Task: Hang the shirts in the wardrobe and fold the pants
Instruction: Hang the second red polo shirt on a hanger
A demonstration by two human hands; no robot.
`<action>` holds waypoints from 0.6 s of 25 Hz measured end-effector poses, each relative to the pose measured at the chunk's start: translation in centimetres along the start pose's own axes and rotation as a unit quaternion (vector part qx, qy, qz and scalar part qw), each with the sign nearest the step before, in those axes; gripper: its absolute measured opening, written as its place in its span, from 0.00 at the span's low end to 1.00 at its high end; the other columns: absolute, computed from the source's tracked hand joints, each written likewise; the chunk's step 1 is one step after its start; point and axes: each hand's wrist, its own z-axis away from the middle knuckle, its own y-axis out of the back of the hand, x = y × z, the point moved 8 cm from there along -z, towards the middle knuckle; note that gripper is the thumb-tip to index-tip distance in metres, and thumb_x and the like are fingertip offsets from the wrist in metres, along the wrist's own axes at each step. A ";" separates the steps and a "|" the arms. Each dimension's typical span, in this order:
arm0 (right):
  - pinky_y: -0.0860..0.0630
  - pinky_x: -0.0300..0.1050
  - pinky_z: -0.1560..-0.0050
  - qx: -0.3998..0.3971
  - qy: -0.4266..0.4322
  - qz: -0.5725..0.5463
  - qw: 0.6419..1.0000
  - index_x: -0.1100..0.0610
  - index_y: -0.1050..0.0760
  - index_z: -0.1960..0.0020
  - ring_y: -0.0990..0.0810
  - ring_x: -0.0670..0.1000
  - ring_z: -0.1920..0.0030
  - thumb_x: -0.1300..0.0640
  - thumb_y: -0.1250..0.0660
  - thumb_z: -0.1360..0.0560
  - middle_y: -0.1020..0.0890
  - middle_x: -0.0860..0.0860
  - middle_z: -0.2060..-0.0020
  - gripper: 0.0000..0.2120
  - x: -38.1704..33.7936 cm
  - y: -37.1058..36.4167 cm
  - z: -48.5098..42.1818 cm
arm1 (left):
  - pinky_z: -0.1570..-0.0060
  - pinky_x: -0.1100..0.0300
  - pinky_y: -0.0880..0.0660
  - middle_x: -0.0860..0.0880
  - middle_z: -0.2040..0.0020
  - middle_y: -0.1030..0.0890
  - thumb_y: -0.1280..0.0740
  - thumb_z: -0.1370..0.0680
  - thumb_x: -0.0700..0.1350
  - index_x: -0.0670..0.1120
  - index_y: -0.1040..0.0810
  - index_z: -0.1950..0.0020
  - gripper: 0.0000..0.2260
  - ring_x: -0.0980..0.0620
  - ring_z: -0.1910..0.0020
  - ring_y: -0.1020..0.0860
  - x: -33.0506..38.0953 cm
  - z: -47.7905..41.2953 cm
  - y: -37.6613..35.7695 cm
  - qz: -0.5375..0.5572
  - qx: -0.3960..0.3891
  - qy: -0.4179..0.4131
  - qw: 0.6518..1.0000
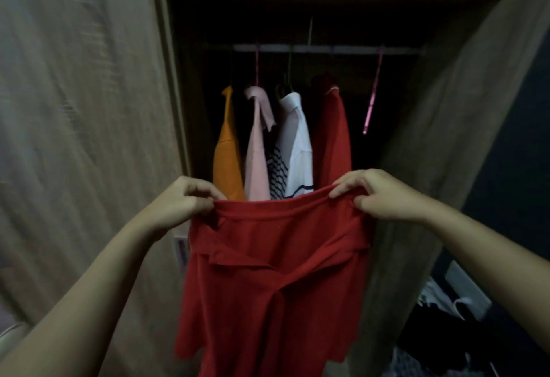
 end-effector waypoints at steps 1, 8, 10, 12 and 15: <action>0.35 0.23 0.43 0.009 0.006 0.001 1.000 0.56 0.18 0.47 0.25 0.45 0.42 0.75 0.40 0.36 0.23 0.46 0.47 0.24 0.2 1.0 -0.3 | 0.57 0.56 0.29 0.41 0.58 0.16 0.33 0.43 0.47 0.48 0.15 0.58 0.16 0.51 0.60 0.22 1.1 -0.7 -1.1 0.024 -0.017 0.001 1.000; 0.29 0.41 0.38 -0.027 0.047 0.083 0.995 0.57 0.19 0.46 0.23 0.48 0.42 0.69 0.40 0.35 0.20 0.50 0.44 0.22 1.0 3.1 -1.3 | 0.62 0.67 0.25 0.48 0.61 0.16 0.34 0.25 0.39 0.48 0.18 0.57 0.07 0.58 0.64 0.19 9.9 -9.7 -8.9 0.005 0.042 -0.087 0.995; 0.30 0.39 0.38 -0.035 0.048 0.108 0.992 0.57 0.19 0.45 0.24 0.48 0.41 0.69 0.40 0.35 0.20 0.51 0.43 0.22 2.6 3.8 -1.1 | 0.65 0.69 0.27 0.48 0.61 0.16 0.35 0.24 0.38 0.49 0.19 0.58 0.09 0.57 0.66 0.20 12.5 -12.8 -11.6 -0.007 0.033 -0.111 0.993; 0.29 0.42 0.37 -0.041 0.048 0.125 0.990 0.56 0.20 0.45 0.24 0.50 0.40 0.69 0.40 0.36 0.20 0.51 0.42 0.23 4.5 4.5 -0.9 | 0.64 0.70 0.28 0.50 0.60 0.16 0.35 0.24 0.40 0.51 0.18 0.55 0.07 0.59 0.64 0.20 15.5 -15.6 -14.5 -0.043 0.003 -0.151 0.988; 0.28 0.47 0.38 -0.036 0.058 0.128 0.989 0.54 0.20 0.45 0.24 0.50 0.40 0.68 0.40 0.36 0.21 0.50 0.42 0.23 6.5 5.9 -0.7 | 0.50 0.65 0.29 0.49 0.49 0.17 0.33 0.24 0.45 0.48 0.20 0.43 0.11 0.56 0.50 0.21 19.4 -20.4 -16.8 -0.129 0.061 -0.195 0.970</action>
